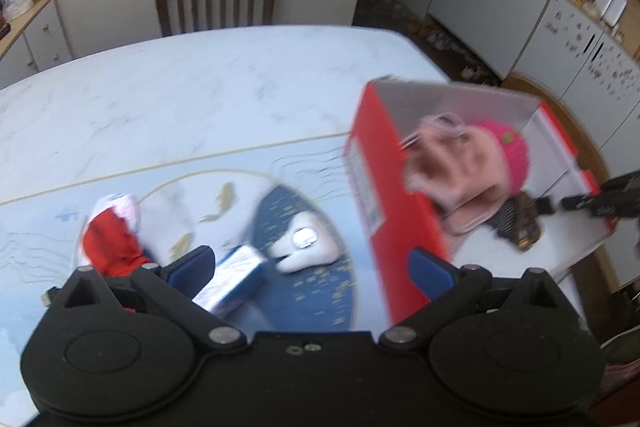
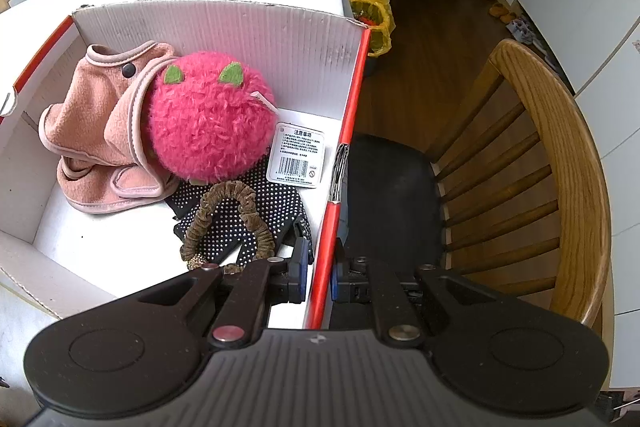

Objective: Organize objects
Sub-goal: 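Grasp the blue-and-white small box with the left gripper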

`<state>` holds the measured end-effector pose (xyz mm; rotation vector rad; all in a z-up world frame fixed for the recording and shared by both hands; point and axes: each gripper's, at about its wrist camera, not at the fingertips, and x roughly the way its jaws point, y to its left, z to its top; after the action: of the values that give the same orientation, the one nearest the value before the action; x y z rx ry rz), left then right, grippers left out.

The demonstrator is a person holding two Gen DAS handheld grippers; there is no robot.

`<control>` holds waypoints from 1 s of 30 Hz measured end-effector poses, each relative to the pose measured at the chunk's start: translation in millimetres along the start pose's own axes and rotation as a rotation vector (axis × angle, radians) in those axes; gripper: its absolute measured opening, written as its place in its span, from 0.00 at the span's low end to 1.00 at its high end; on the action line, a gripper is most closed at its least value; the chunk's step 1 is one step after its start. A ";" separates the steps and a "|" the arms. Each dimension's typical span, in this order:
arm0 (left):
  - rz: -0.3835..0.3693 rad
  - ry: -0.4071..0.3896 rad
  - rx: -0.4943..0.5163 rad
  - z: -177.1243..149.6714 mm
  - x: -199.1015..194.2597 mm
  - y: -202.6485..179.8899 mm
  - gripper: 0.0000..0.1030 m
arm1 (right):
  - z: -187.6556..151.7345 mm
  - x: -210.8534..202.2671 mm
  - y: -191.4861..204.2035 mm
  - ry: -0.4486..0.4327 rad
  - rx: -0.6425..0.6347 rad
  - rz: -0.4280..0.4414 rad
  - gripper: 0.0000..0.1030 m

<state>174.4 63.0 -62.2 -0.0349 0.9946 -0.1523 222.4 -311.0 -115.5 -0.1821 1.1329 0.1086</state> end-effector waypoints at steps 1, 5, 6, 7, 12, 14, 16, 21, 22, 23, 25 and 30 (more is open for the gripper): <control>0.008 0.008 0.001 -2.3 2.9 4.7 0.99 | 0.3 0.2 0.6 0.001 -0.001 -0.003 0.10; 0.026 0.038 -0.004 -8.4 17.4 20.9 0.99 | 1.0 1.3 2.3 0.004 -0.001 -0.011 0.10; 0.024 0.046 -0.003 -9.6 21.2 24.4 0.99 | 1.2 1.5 2.8 0.004 -0.001 -0.013 0.10; 0.027 0.051 -0.003 -10.5 25.1 27.2 0.99 | 1.5 1.7 3.3 0.006 -0.002 -0.016 0.10; 0.030 0.084 0.025 -15.4 41.7 34.9 0.99 | 2.5 2.2 5.5 0.010 0.001 -0.028 0.10; 0.038 0.095 0.042 -16.7 46.7 35.4 0.99 | 2.3 1.9 5.8 0.011 0.002 -0.030 0.10; 0.057 0.104 0.047 -17.7 51.7 36.6 0.98 | 2.3 1.8 6.0 0.011 0.003 -0.030 0.10; 0.102 0.109 0.043 -17.5 58.9 39.6 0.77 | 2.4 1.8 6.2 0.012 0.002 -0.031 0.10; 0.109 0.106 0.051 -17.6 59.0 38.8 0.73 | 2.4 1.8 6.2 0.012 0.002 -0.032 0.10; 0.113 0.104 0.059 -17.9 59.1 37.8 0.70 | 2.4 1.8 6.2 0.012 0.002 -0.032 0.10; 0.118 0.106 0.066 -18.9 59.2 36.1 0.60 | 2.3 2.1 6.3 0.012 0.001 -0.031 0.10; 0.114 0.096 0.066 -20.0 54.8 35.9 0.47 | 1.9 3.1 6.7 0.013 0.000 -0.032 0.10</control>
<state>191.1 91.4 -122.3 0.0906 1.0835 -0.0829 224.2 -304.1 -118.1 -0.2016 1.1426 0.0789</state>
